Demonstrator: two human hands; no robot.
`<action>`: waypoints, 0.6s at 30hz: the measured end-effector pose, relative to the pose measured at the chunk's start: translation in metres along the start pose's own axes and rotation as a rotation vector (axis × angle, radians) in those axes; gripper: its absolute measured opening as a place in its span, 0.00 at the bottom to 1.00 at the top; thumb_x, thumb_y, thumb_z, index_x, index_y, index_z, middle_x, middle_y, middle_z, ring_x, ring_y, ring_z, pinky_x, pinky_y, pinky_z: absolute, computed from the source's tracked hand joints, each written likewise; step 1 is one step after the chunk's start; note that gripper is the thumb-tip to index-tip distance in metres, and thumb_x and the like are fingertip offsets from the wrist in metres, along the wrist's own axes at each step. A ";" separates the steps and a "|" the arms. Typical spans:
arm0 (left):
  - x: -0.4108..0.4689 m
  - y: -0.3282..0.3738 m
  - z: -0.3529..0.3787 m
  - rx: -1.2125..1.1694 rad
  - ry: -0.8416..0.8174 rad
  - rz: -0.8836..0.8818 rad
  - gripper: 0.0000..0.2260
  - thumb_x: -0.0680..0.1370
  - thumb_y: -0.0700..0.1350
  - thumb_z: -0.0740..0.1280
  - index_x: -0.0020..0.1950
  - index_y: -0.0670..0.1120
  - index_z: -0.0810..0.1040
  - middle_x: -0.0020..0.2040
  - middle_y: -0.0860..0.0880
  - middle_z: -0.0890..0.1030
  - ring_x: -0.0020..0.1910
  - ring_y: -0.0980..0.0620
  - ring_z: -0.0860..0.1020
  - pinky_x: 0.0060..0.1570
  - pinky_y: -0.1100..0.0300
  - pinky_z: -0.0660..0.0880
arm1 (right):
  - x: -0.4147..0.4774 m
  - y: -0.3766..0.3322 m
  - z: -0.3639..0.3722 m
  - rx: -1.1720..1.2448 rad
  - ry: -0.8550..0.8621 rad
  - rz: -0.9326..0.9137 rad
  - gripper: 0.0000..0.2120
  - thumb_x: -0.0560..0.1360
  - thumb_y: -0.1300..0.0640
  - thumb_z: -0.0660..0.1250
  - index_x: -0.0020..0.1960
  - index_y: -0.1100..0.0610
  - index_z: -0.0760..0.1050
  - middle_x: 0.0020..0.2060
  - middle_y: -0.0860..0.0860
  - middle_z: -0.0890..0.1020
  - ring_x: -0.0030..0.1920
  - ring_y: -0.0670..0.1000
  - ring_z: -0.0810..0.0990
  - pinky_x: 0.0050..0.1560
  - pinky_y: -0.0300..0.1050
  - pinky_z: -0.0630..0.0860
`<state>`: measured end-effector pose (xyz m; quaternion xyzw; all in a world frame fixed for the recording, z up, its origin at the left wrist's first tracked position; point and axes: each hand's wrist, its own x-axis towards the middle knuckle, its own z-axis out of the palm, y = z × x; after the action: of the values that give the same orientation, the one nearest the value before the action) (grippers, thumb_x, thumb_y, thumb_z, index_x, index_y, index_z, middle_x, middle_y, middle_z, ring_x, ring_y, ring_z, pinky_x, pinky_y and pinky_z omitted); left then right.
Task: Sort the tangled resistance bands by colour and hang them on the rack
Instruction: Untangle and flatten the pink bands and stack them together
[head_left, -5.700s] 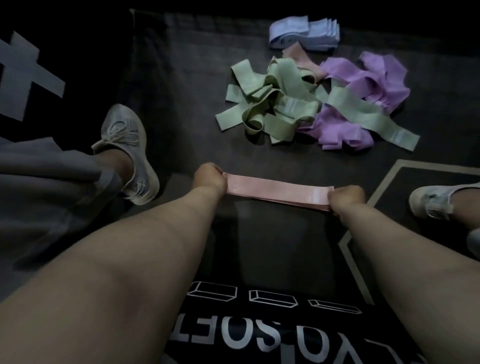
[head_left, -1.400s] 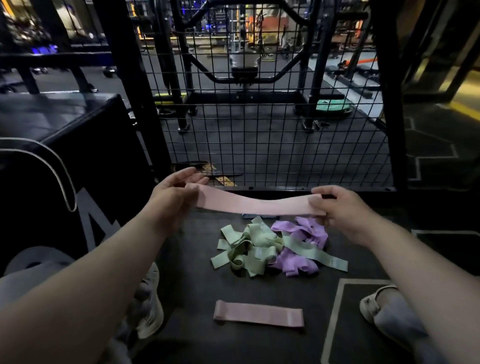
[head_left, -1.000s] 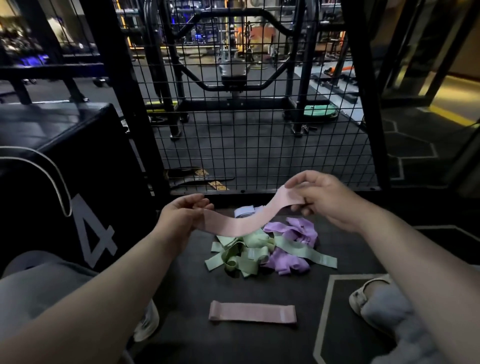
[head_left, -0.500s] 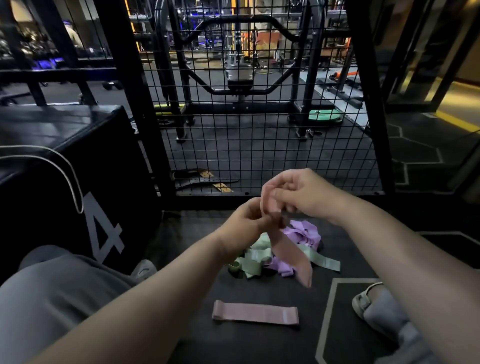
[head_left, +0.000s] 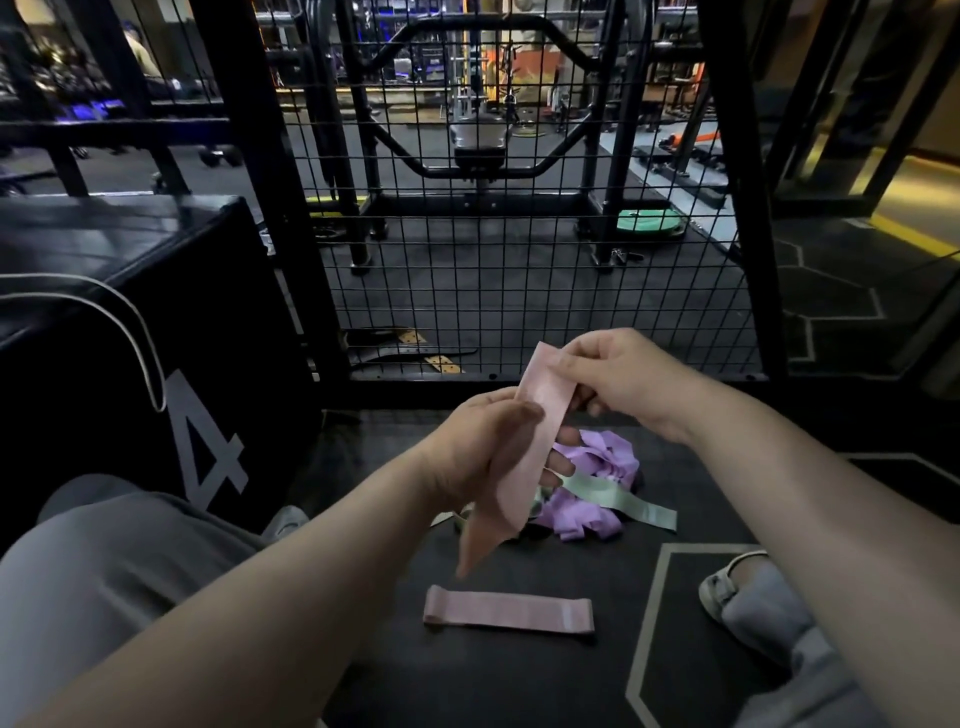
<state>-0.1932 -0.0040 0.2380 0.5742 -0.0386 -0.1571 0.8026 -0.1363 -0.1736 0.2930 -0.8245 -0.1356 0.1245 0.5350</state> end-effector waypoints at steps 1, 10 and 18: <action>-0.002 0.000 -0.002 -0.005 -0.025 -0.019 0.10 0.80 0.35 0.59 0.59 0.36 0.76 0.47 0.33 0.81 0.35 0.39 0.82 0.43 0.47 0.80 | 0.002 0.000 0.000 0.018 0.047 -0.007 0.10 0.80 0.53 0.67 0.48 0.61 0.80 0.35 0.51 0.82 0.31 0.45 0.78 0.31 0.39 0.73; -0.016 -0.019 -0.043 0.297 -0.053 -0.122 0.10 0.71 0.36 0.75 0.52 0.39 0.84 0.50 0.36 0.83 0.43 0.43 0.82 0.54 0.44 0.78 | 0.015 0.014 -0.029 0.235 0.454 0.029 0.09 0.81 0.51 0.65 0.46 0.54 0.77 0.40 0.53 0.83 0.33 0.48 0.79 0.29 0.40 0.74; -0.024 -0.020 -0.066 0.354 0.028 -0.139 0.09 0.74 0.29 0.71 0.52 0.36 0.79 0.39 0.41 0.84 0.36 0.45 0.83 0.35 0.55 0.80 | 0.016 0.038 -0.046 0.311 0.715 0.048 0.11 0.79 0.48 0.67 0.43 0.54 0.77 0.41 0.54 0.82 0.47 0.60 0.85 0.46 0.59 0.84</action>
<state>-0.2038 0.0576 0.2000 0.7099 -0.0145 -0.1948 0.6766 -0.1019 -0.2223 0.2756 -0.7280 0.0992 -0.1394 0.6639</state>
